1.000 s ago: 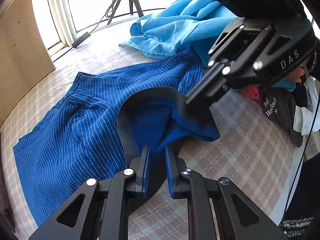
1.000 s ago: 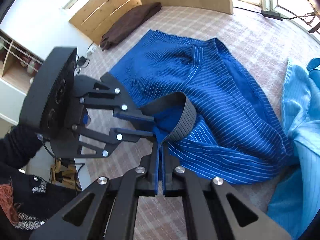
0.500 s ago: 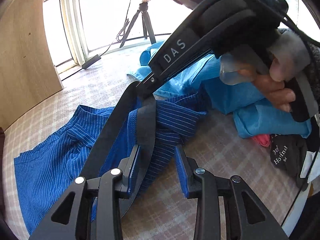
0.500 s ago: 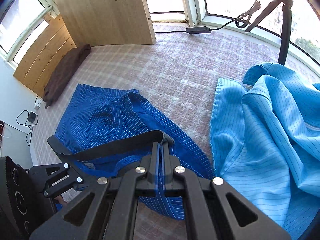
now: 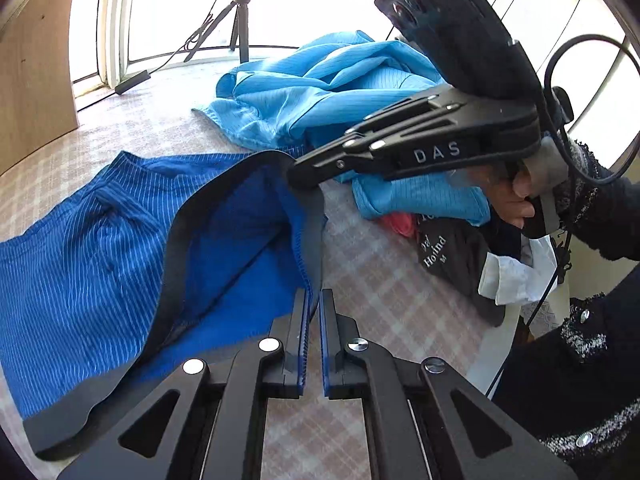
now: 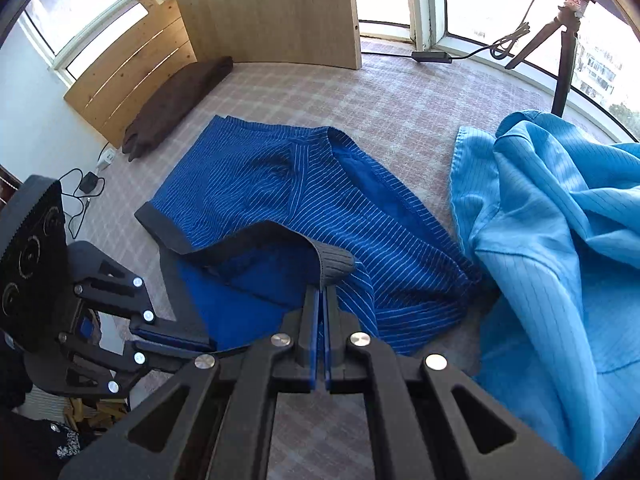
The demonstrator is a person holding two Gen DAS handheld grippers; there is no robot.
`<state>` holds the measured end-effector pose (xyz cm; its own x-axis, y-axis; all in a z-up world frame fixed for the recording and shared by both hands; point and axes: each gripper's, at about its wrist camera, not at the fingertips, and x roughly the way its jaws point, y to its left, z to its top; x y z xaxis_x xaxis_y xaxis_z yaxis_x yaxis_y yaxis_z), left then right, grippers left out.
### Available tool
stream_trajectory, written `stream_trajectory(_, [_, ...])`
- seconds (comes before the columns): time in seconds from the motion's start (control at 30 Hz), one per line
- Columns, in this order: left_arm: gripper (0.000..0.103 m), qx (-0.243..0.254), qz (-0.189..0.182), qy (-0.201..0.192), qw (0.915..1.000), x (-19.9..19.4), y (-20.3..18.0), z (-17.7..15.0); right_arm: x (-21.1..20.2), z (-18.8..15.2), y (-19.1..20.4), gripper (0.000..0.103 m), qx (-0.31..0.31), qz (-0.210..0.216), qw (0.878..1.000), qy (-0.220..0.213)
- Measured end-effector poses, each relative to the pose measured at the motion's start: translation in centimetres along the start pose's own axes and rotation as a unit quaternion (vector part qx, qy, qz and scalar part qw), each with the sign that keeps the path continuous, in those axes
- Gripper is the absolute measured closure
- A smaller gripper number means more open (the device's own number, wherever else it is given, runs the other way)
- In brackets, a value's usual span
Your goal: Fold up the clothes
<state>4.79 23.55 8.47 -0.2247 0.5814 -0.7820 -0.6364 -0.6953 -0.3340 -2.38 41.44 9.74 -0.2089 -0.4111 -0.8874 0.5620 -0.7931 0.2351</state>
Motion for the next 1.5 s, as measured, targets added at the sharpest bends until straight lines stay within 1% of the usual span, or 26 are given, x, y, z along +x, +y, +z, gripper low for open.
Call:
stream_trajectory(0.03, [0.092,-0.012,0.012,-0.007,0.9998,-1.5,0.3,-1.4,0.1,-1.3,0.5,0.101,-0.002,-0.004,1.0,0.003])
stream_trajectory(0.07, [0.088,-0.03,0.032,-0.016,0.9989,-3.1,0.9,-3.0,0.5,-2.5,0.6,0.101,0.006,-0.001,1.0,0.007])
stream_trajectory(0.13, [0.086,-0.066,0.093,-0.027,0.9931,-6.3,2.9,-6.2,1.3,-4.5,0.2,0.101,0.039,0.014,0.999,0.016])
stream_trajectory(0.2, [0.082,-0.097,0.177,-0.022,0.9791,-8.6,5.2,-8.9,1.7,-5.5,-0.2,0.101,0.063,0.01,0.998,0.018])
stream_trajectory(0.27, [0.082,-0.109,0.247,-0.005,0.9628,-10.0,7.8,-10.9,2.2,-6.6,-0.7,0.101,0.086,0.006,0.996,0.02])
stream_trajectory(0.33, [0.082,-0.121,0.279,0.006,0.9526,-10.6,10.3,-12.0,2.3,-7.1,-0.7,0.101,0.1,-0.001,0.995,0.015])
stream_trajectory(0.37, [0.08,-0.12,0.279,0.012,0.9526,-10.4,11.3,-12.4,1.9,-7.2,-0.7,0.101,0.107,-0.006,0.994,0.007])
stream_trajectory(0.43, [0.075,-0.109,0.271,0.025,0.956,-9.2,12.5,-12.8,1.2,-7.3,-0.8,0.101,0.13,-0.014,0.991,-0.013])
stream_trajectory(0.53, [0.074,-0.093,0.256,0.04,0.9612,-7.3,14.1,-13.1,0.3,-7.7,-1.0,0.101,0.175,-0.019,0.984,-0.039])
stream_trajectory(0.6, [0.074,-0.089,0.256,0.04,0.9616,-6.4,14.6,-12.9,0.3,-8.0,-0.2,0.101,0.176,-0.041,0.983,-0.038])
stream_trajectory(0.67, [0.074,-0.096,0.239,0.028,0.9659,-6.3,15.3,-12.6,0.7,-8.0,1.7,0.101,0.142,-0.087,0.986,-0.029])
stream_trajectory(0.7, [0.074,-0.097,0.228,0.019,0.9687,-6.5,15.4,-12.4,0.9,-7.9,2.6,0.099,0.121,-0.117,0.985,-0.026])
stream_trajectory(0.73, [0.074,-0.097,0.217,0.011,0.9712,-6.7,15.5,-12.2,1.1,-7.9,3.5,0.093,0.1,-0.141,0.985,-0.019])
stream_trajectory(0.77, [0.074,-0.09,0.217,0.007,0.972,-6.7,15.5,-12.0,1.3,-7.9,4.3,0.09,0.083,-0.162,0.983,-0.014])
stream_trajectory(0.83, [0.074,-0.075,0.213,0.0,0.9742,-6.8,15.4,-11.6,1.8,-7.7,5.7,0.072,0.046,-0.199,0.979,-0.017])
stream_trajectory(0.93, [0.074,-0.071,0.192,-0.004,0.9788,-7.1,15.7,-11.3,2.6,-6.8,7.4,0.07,-0.003,-0.247,0.969,-0.021])
stream_trajectory(1.07, [0.074,-0.066,0.181,-0.009,0.9812,-7.2,16.2,-11.1,3.9,-4.9,8.9,0.07,-0.054,-0.304,0.951,-0.013])
stream_trajectory(1.17, [0.074,-0.077,0.178,-0.017,0.9809,-7.6,16.3,-11.1,4.5,-3.7,9.4,0.07,-0.09,-0.308,0.947,-0.014])
stream_trajectory(1.2, [0.074,-0.084,0.178,-0.02,0.9802,-7.7,16.3,-11.2,4.5,-3.7,8.9,0.076,-0.079,-0.297,0.952,-0.011])
stream_trajectory(1.23, [0.074,-0.093,0.175,-0.022,0.9799,-7.7,16.4,-11.2,4.4,-3.6,8.4,0.101,-0.067,-0.285,0.956,-0.009])
stream_trajectory(1.27, [0.073,-0.102,0.173,-0.024,0.9793,-7.7,16.4,-11.3,4.0,-3.7,7.6,0.101,-0.041,-0.272,0.961,-0.013])
stream_trajectory(1.3, [0.071,-0.109,0.177,-0.027,0.9778,-7.7,16.4,-11.4,2.8,-4.4,5.8,0.101,0.019,-0.252,0.967,-0.033])
stream_trajectory(1.33, [0.07,-0.117,0.18,-0.029,0.9763,-7.6,16.3,-11.4,1.7,-5.0,4.1,0.101,0.079,-0.232,0.968,-0.053])
stream_trajectory(1.37, [0.07,-0.119,0.183,-0.028,0.9754,-7.4,16.2,-11.4,0.5,-5.7,2.4,0.101,0.139,-0.211,0.965,-0.073])
stream_trajectory(1.4, [0.07,-0.12,0.186,-0.028,0.9747,-7.1,16.0,-11.3,-0.3,-6.3,1.0,0.101,0.182,-0.194,0.96,-0.085])
stream_trajectory(1.5, [0.07,-0.114,0.194,-0.023,0.9741,-5.8,15.1,-10.9,0.2,-7.5,-0.1,0.101,0.195,-0.181,0.962,-0.066])
